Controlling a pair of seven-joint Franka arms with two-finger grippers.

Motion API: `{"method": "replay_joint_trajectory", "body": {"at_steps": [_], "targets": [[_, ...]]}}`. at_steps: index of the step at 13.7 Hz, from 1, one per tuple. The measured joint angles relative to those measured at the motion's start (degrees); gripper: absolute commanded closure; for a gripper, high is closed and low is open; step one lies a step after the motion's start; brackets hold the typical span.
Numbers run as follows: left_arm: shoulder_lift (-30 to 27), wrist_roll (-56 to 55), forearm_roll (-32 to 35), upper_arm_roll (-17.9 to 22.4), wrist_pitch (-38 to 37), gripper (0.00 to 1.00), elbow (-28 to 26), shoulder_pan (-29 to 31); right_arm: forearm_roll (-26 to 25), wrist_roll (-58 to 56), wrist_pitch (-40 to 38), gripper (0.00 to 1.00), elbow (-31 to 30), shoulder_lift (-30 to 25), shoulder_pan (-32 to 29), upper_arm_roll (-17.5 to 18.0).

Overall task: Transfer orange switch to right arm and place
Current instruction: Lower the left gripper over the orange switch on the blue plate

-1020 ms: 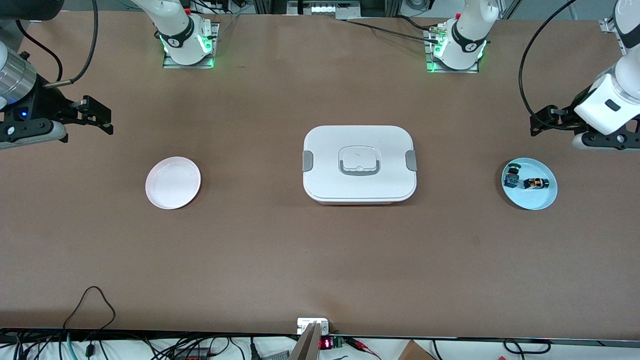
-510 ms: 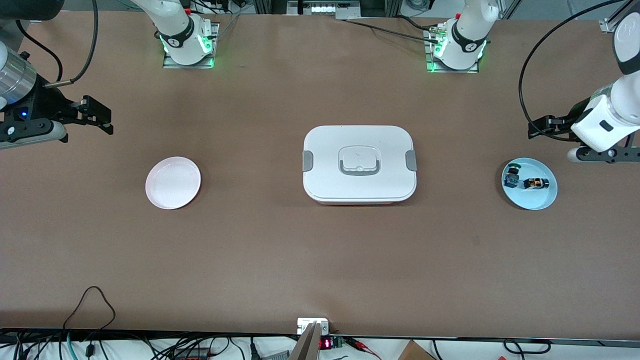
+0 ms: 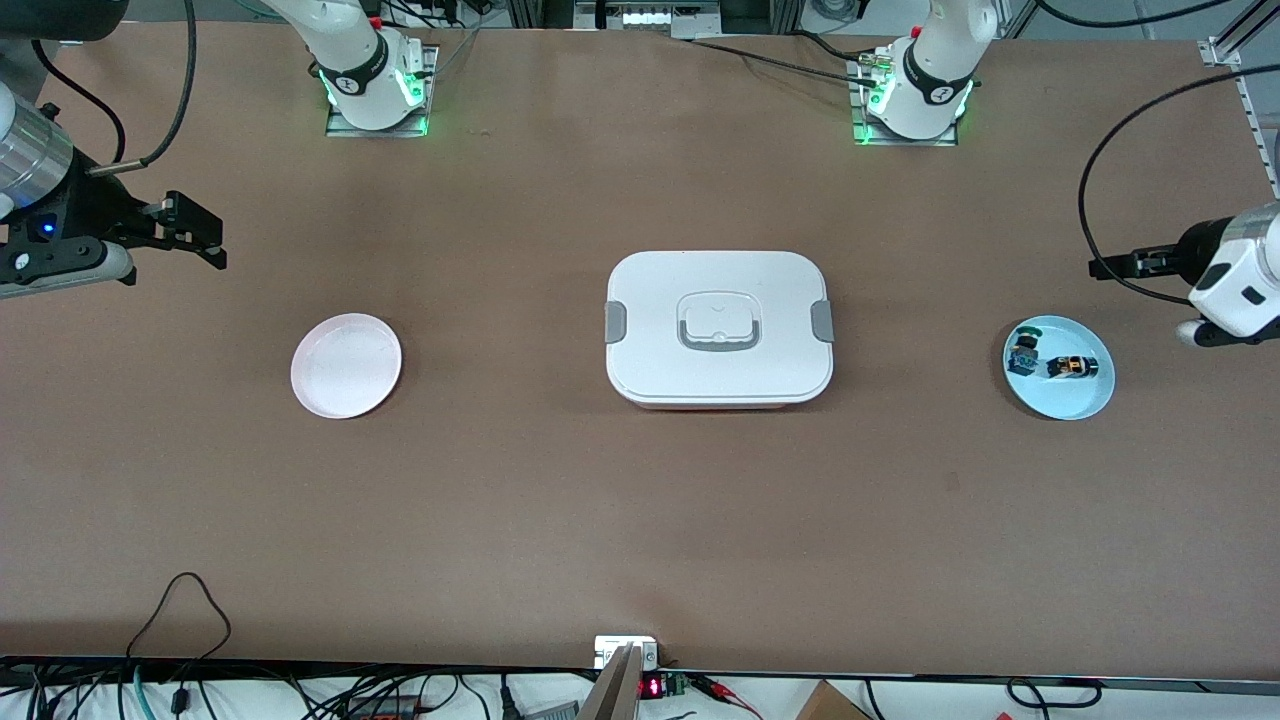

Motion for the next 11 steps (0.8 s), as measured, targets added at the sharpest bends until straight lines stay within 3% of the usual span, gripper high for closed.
{"method": "replay_joint_trajectory", "body": {"at_steps": [8,11], "targets": [[8.6,8.76,0.0,0.02,29.25,0.0,-8.86,5.53,0.0,0.0,-0.01,0.0,0.0,0.0,0.0,0.01],[9.8,10.86,0.0,-0.06,43.26,0.0,-15.33,5.83,0.0,0.0,-0.02,0.0,0.0,0.0,0.0,0.0]]}}
